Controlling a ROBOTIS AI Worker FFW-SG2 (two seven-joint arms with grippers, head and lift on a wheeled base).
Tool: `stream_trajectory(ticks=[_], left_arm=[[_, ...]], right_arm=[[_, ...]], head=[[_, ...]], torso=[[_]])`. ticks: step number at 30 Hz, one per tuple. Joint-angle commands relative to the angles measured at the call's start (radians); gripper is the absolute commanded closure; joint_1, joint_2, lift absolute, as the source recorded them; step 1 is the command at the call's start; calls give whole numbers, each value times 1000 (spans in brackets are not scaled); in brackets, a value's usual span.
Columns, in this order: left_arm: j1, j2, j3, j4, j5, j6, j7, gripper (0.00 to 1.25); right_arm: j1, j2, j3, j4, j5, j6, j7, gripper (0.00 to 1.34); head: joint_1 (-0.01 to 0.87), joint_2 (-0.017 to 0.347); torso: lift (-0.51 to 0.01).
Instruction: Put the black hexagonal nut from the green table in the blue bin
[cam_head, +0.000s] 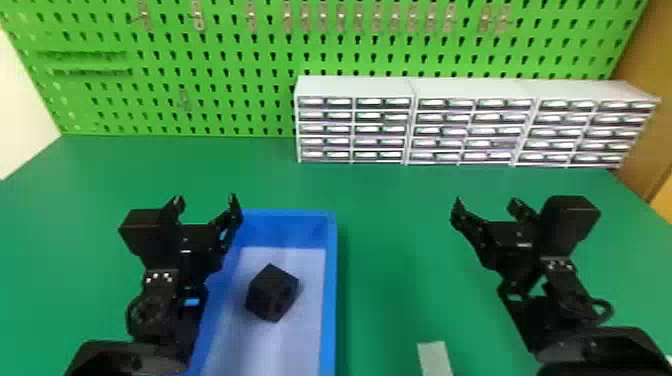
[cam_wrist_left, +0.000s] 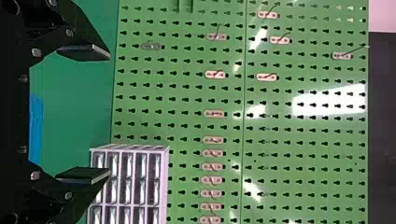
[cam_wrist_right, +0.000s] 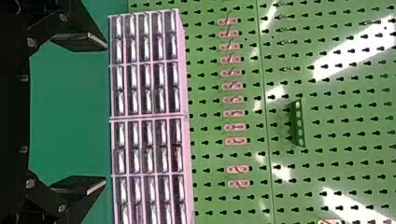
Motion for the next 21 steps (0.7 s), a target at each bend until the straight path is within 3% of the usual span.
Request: stream_trajectory(ticks=[1, 21], left_arm=[[-1, 0, -2, 0, -1, 0, 0, 377], [-3, 0, 0, 1, -1, 0, 0, 377]], right_arm=[[0, 0, 0, -1, 1, 1, 0, 272], [-3, -2, 2, 1, 4, 17, 0, 272]], head=[[657, 57], [657, 57]], torso=[[-95], [-95]])
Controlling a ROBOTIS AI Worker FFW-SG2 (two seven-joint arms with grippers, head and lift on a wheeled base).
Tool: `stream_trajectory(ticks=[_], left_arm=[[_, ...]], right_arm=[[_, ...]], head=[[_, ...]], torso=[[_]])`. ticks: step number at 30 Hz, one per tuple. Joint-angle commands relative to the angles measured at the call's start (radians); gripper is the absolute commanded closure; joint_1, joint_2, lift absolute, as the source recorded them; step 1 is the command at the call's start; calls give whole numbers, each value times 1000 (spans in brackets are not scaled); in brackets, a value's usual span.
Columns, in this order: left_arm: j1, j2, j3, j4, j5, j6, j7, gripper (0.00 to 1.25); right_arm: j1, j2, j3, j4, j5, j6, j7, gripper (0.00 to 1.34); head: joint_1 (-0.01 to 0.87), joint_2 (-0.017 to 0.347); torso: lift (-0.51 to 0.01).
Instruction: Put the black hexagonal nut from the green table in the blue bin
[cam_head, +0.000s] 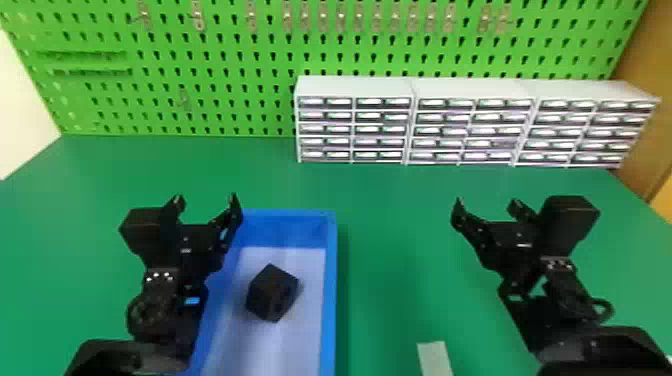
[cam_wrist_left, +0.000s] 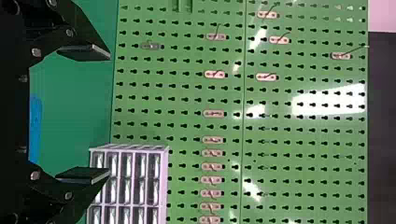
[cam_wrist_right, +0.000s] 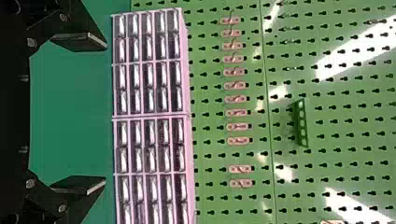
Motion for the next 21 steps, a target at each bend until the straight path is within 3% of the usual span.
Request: stream_trajectory(ticks=[1, 21], left_arm=[[0, 0, 1, 0, 0, 0, 0, 377], [0, 0, 1, -2, 0, 2, 0, 377]], right_arm=[[-1, -2, 2, 0, 1, 4, 0, 272], [0, -2, 2, 0, 1, 7, 0, 272]], head=[[657, 57], [657, 57]], torso=[[-95], [-95]])
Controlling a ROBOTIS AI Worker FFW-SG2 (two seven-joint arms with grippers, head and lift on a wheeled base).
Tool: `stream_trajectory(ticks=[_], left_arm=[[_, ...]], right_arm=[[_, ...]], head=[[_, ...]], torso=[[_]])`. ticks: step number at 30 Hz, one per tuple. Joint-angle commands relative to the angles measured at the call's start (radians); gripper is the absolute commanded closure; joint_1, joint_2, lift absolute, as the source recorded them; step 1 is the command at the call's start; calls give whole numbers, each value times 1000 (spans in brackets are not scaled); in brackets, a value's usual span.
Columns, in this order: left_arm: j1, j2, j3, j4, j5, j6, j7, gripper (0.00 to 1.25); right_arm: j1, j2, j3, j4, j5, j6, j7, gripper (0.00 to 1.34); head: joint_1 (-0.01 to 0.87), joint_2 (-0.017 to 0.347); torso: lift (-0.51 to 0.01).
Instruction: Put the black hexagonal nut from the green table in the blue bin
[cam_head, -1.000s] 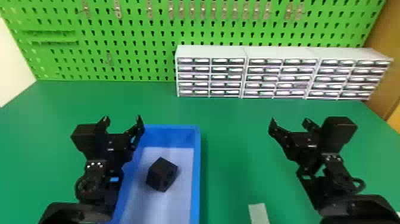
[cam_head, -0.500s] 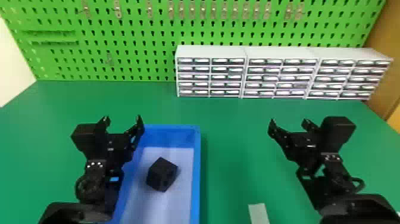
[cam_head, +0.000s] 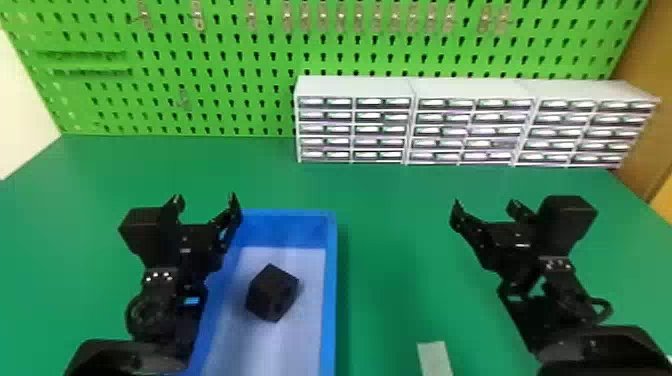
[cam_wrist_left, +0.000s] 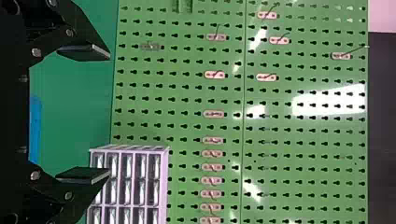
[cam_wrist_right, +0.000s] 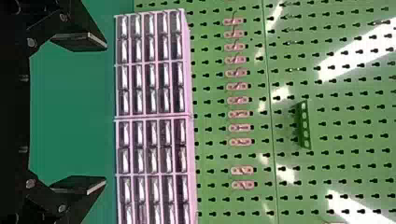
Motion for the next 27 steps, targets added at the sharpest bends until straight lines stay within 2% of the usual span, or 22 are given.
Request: stream_trajectory(ticks=[1, 27], left_arm=[[0, 0, -1, 0, 0, 0, 0, 377], [2, 0, 0, -1, 0, 2, 0, 377]], right_arm=[[1, 2, 0, 0, 0, 0, 0, 272], [4, 3, -2, 0, 0, 0, 0, 272]], head=[[657, 57], [657, 57]], torso=[[-95], [-95]])
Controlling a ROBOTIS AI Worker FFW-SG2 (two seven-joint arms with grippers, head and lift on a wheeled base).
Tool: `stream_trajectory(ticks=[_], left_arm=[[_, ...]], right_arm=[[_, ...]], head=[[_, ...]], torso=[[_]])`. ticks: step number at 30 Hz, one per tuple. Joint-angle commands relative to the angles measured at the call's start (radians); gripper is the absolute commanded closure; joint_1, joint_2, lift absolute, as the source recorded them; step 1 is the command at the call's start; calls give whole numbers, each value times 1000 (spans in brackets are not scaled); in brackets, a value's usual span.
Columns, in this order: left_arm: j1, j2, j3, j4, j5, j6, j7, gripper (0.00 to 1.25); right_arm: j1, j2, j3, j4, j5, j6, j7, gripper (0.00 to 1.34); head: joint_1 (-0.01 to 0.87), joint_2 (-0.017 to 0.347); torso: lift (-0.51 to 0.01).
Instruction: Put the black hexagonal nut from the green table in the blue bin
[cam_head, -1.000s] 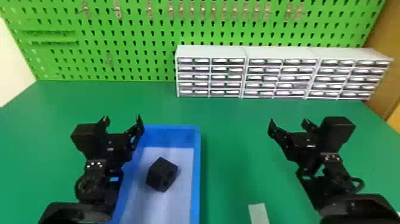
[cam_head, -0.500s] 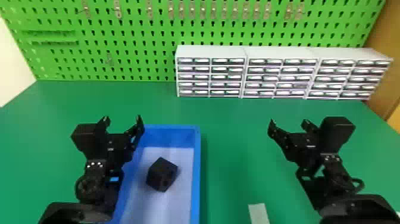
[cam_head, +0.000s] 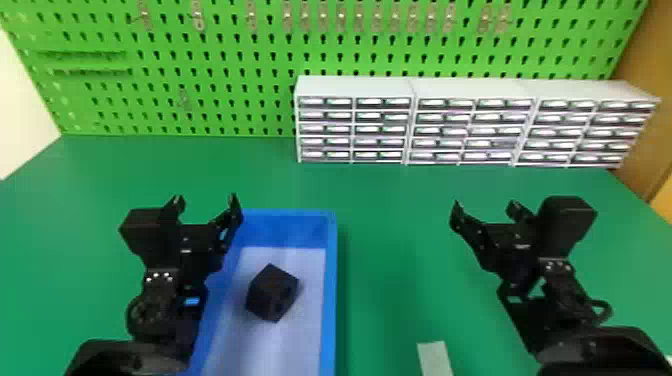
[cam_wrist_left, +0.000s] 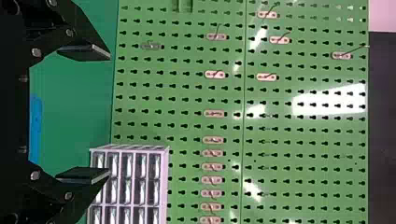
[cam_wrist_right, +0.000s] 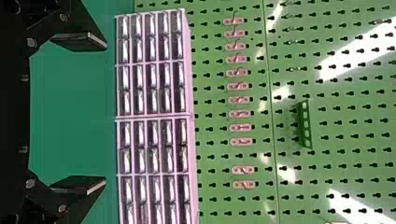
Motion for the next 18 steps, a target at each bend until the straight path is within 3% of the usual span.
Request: stream_trajectory(ticks=[1, 18], left_arm=[[0, 0, 1, -1, 0, 1, 0, 377], [-1, 0, 4, 0, -3, 1, 0, 377]], right_arm=[[1, 0, 0, 0, 0, 0, 0, 271], [-2, 0, 0, 2, 0, 5, 0, 272]], head=[[657, 57], [657, 57]], torso=[[-95], [-95]])
